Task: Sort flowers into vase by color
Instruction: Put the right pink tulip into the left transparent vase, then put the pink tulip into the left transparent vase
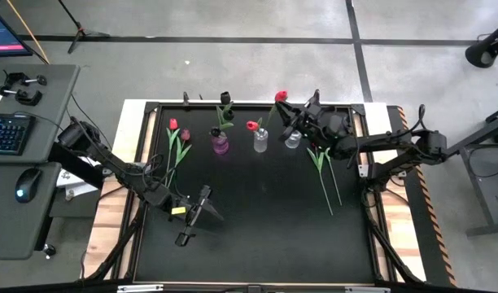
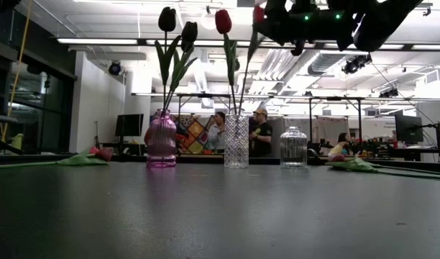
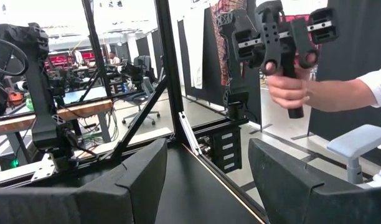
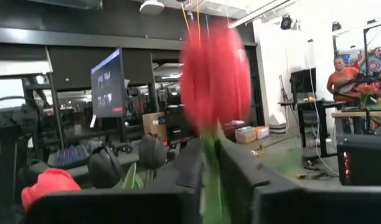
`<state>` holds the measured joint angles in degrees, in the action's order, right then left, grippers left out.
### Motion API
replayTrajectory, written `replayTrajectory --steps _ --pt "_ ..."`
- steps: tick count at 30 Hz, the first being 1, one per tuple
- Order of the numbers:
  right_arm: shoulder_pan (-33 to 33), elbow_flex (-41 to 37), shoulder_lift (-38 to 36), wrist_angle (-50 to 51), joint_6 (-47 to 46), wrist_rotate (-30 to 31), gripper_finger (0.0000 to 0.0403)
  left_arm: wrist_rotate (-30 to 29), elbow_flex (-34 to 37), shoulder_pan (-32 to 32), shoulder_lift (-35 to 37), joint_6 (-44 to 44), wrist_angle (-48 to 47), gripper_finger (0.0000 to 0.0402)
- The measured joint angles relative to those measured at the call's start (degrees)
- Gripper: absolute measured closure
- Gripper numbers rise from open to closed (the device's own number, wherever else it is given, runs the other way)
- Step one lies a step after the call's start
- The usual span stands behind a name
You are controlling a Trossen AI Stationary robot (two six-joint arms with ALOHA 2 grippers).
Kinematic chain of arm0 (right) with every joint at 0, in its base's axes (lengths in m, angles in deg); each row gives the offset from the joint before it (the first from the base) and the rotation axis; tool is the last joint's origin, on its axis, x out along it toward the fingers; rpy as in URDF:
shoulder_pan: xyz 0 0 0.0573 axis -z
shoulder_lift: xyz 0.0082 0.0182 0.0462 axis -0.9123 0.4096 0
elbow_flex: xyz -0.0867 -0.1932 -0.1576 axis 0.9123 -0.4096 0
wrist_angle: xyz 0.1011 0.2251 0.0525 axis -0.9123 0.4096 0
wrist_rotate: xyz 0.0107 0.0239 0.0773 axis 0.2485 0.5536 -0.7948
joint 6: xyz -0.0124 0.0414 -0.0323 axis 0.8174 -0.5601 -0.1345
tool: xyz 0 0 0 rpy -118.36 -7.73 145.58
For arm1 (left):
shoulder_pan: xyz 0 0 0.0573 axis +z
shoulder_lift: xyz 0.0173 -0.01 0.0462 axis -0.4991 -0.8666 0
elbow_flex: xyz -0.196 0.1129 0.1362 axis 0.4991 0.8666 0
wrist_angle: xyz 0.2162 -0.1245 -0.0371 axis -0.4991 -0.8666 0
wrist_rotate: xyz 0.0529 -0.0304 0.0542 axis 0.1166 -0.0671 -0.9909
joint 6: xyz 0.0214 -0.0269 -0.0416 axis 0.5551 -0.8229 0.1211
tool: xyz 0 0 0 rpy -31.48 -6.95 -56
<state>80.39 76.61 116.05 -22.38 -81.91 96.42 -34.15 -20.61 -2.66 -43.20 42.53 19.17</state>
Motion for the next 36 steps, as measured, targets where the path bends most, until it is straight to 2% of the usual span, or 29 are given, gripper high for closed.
replayTrajectory --steps 10,15,20,36 --pt "-0.85 0.00 0.00 6.62 0.09 0.38 0.0151 0.00 0.00 0.00 0.02 0.00 0.00 0.0188" --pt "-0.85 0.00 -0.02 8.56 0.09 0.54 0.0090 0.00 0.00 0.00 0.00 -0.09 0.00 0.0188" --pt "-1.12 0.00 -1.50 13.16 0.08 0.65 0.0074 0.00 0.00 0.00 0.00 -0.09 -0.02 0.0188" --pt "-1.22 0.02 -13.86 48.59 -1.38 0.57 0.0073 -0.02 0.00 -0.02 0.02 -0.07 -0.02 0.0188"
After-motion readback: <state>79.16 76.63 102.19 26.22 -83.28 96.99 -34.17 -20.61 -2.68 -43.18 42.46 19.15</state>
